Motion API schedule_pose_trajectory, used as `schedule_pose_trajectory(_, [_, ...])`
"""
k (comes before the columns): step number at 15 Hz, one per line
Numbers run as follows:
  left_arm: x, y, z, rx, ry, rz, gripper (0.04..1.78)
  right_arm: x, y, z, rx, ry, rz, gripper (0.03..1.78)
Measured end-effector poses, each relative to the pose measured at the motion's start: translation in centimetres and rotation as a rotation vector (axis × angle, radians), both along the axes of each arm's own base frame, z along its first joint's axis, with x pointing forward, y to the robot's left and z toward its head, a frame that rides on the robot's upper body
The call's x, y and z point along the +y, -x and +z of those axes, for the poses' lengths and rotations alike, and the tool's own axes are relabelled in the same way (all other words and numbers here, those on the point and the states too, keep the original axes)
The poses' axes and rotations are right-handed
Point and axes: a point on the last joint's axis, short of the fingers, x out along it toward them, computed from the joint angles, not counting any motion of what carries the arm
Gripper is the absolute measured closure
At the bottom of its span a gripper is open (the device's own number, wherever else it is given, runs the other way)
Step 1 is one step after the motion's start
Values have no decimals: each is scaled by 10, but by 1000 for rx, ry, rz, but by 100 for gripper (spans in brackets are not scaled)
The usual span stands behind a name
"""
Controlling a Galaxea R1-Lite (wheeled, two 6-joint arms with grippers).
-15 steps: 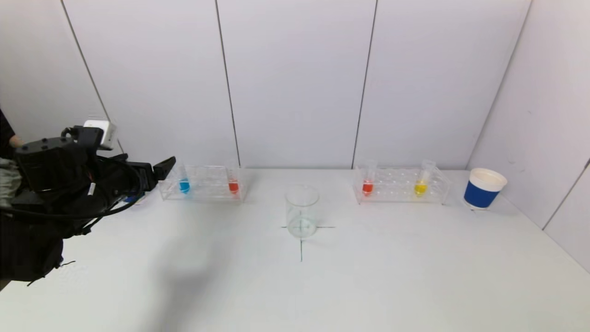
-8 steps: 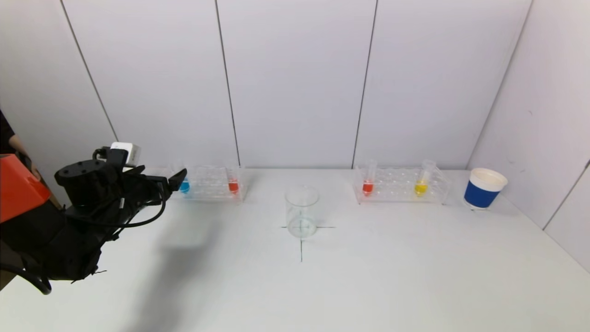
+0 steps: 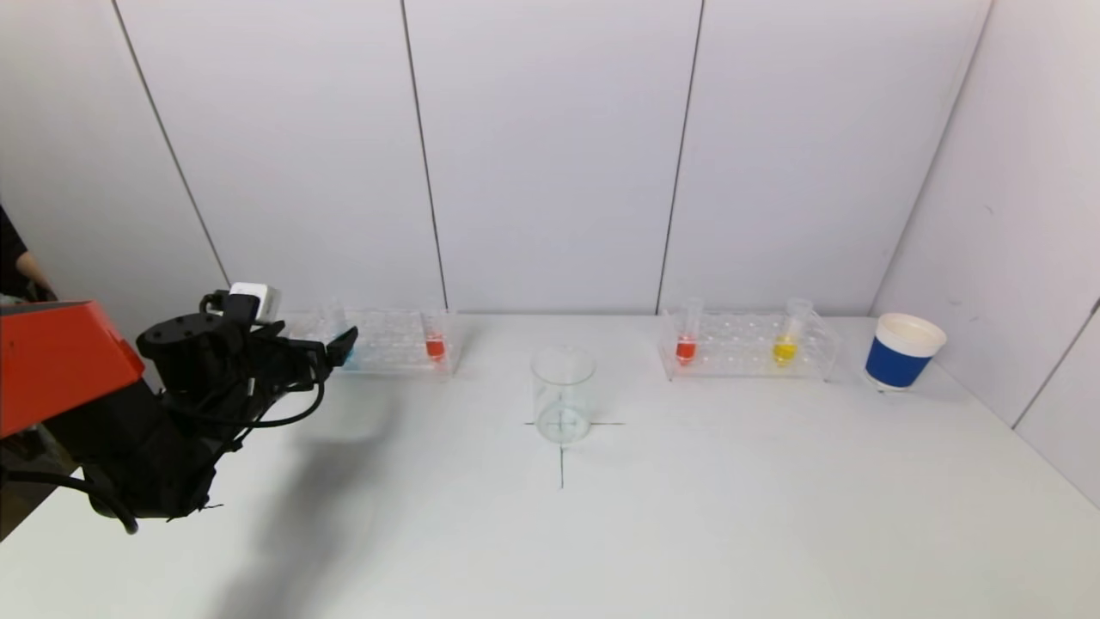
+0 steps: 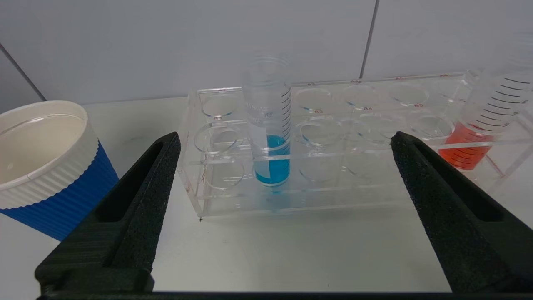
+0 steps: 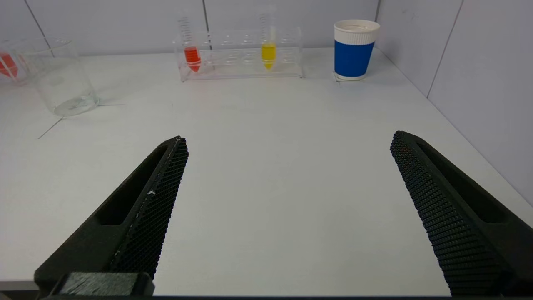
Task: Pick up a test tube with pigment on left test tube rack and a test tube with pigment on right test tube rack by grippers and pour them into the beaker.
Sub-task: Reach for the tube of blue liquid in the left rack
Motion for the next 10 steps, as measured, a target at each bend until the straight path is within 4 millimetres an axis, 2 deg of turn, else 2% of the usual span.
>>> schedule_pose_trajectory(4, [2, -12, -7, -3, -1, 4, 6, 0, 0, 0, 0, 0, 0, 4])
schedule_pose_trajectory(10, [4, -18, -12, -3, 0, 7, 6, 0, 0, 0, 0, 0, 0, 4])
